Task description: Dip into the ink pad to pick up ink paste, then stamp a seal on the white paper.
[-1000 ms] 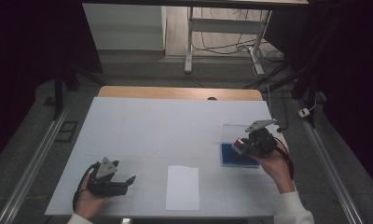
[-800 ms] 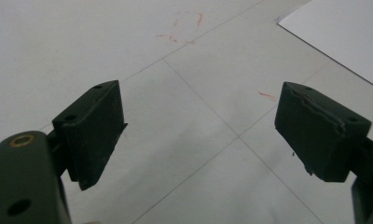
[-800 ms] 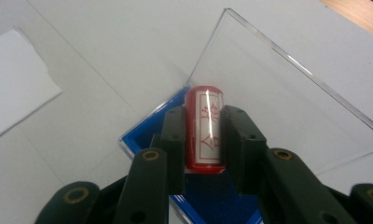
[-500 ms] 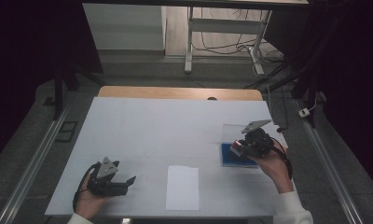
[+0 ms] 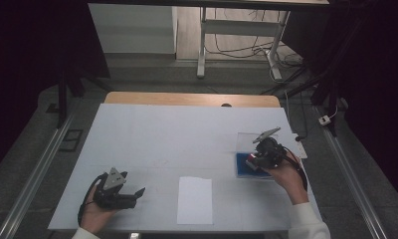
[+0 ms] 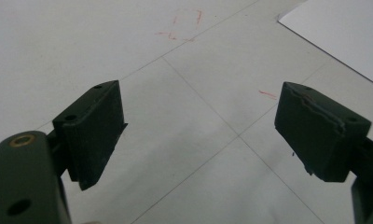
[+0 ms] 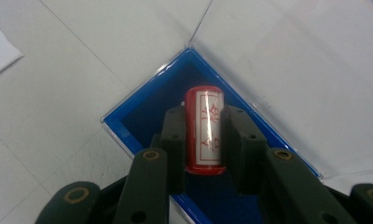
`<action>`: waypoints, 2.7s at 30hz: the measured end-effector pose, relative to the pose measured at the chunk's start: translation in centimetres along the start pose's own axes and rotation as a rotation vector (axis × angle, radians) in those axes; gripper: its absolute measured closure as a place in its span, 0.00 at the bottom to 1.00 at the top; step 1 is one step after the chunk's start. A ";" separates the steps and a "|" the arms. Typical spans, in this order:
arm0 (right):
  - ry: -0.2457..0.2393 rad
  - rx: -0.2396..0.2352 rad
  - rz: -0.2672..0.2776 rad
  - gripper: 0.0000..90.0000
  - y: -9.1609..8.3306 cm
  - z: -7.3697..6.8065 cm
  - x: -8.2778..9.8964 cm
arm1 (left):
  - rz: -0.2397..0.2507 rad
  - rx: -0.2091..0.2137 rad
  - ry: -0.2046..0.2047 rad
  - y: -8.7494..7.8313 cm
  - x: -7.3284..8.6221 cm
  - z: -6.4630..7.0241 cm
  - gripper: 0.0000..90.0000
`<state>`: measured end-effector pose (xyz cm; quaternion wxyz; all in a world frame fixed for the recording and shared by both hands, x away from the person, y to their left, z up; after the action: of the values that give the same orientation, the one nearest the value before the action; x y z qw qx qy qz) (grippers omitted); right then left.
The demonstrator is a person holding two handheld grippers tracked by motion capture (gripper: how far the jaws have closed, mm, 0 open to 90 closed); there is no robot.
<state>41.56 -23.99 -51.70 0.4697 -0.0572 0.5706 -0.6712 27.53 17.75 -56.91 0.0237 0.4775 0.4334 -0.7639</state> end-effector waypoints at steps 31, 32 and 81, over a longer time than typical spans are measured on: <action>-0.008 -0.011 -0.028 0.78 0.6 -0.2 0.2 | 0.004 0.000 -0.012 0.1 -0.3 0.0 0.18; -0.008 -0.010 -0.027 0.78 0.6 -0.2 0.2 | 0.005 0.000 -0.013 0.0 -0.3 0.0 0.18; 0.031 -0.180 0.274 0.78 -5.8 -3.0 -2.5 | 0.005 0.004 -0.009 0.1 -0.4 -0.3 0.18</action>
<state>37.78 -20.63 -46.82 0.5408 -0.0103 0.6380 -0.5481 27.99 17.74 -56.75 0.0265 0.4754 0.4307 -0.7667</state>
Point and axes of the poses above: each handheld gripper's, and its own axes: y roughly forward along the jaws, x roughly out of its underside, z roughly to its right, the point moved 7 cm from there along y, roughly forward along the jaws, and after that the axes turned 15 degrees about x, right-handed, at the moved point
